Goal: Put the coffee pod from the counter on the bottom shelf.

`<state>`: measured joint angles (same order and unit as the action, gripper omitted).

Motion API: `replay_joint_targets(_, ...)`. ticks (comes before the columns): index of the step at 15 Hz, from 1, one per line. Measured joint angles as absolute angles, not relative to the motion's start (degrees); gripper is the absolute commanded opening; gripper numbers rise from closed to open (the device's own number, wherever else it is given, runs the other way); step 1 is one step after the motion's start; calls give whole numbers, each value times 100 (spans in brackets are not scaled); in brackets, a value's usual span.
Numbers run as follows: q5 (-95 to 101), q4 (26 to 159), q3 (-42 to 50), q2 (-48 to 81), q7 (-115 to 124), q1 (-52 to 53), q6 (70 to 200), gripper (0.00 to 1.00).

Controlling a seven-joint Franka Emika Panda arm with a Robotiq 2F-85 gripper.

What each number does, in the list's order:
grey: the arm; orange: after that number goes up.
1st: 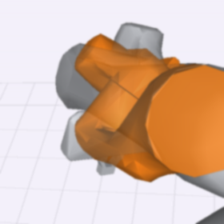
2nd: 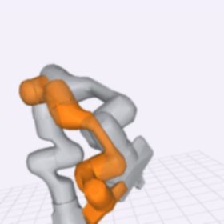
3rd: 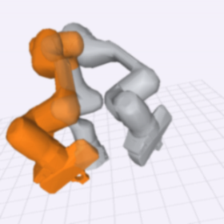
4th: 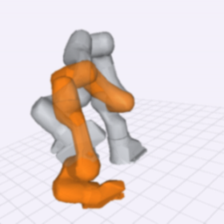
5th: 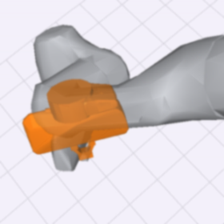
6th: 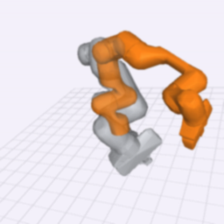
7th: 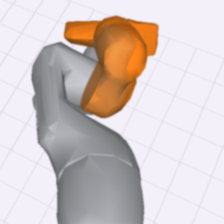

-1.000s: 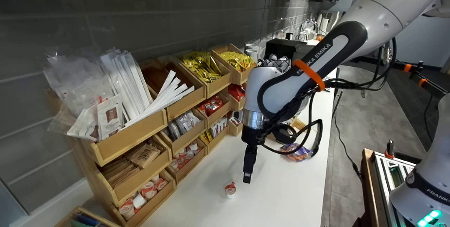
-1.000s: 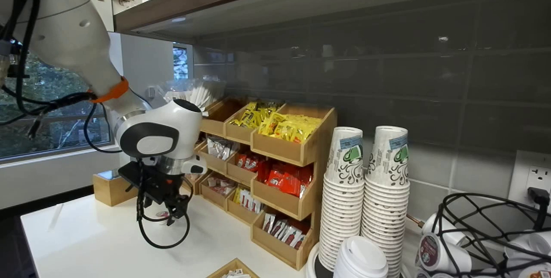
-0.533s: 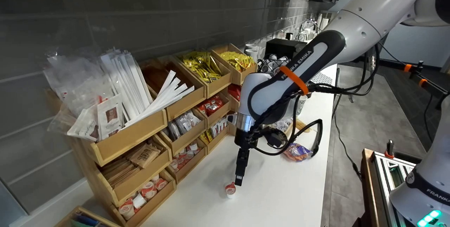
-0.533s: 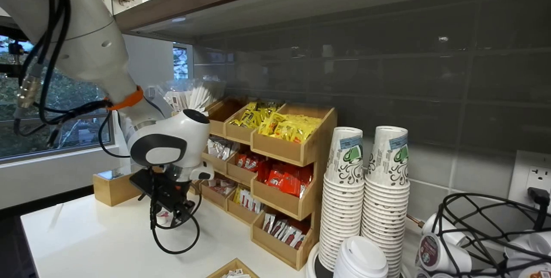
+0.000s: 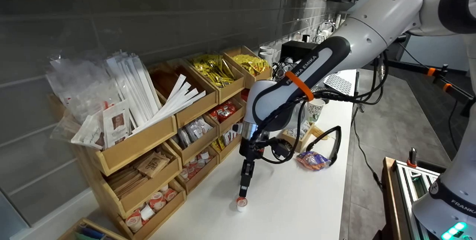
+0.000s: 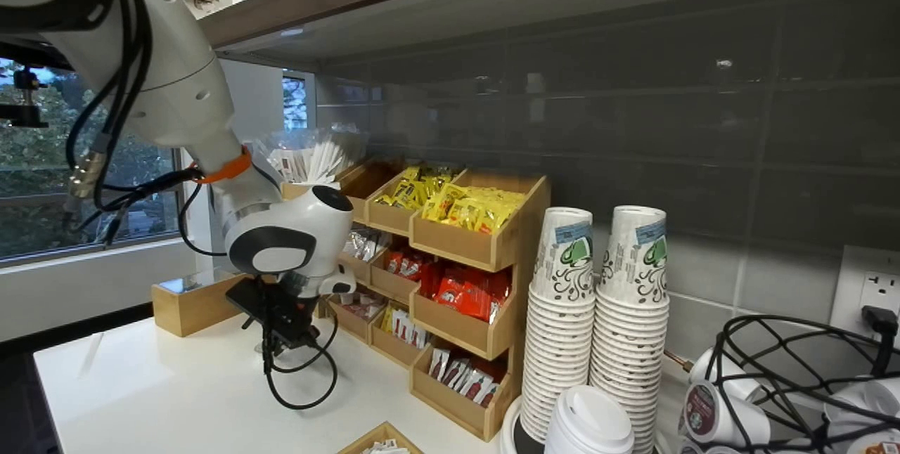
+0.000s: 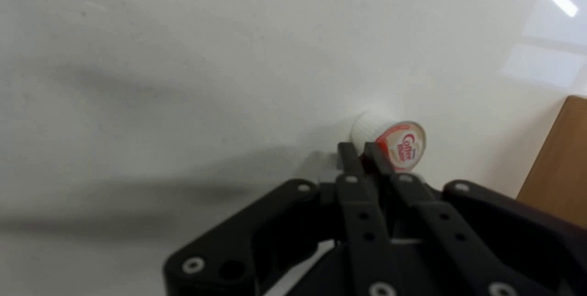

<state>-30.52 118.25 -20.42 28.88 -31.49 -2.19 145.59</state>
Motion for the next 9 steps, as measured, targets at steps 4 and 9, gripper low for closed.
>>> replay_joint_targets(4, -3127, 11685, -2161, 3014, -3309, -346, 14561, 0)
replay_joint_targets(9, -3791, 11626, -2407, 3115, -3734, -577, 14740, 0)
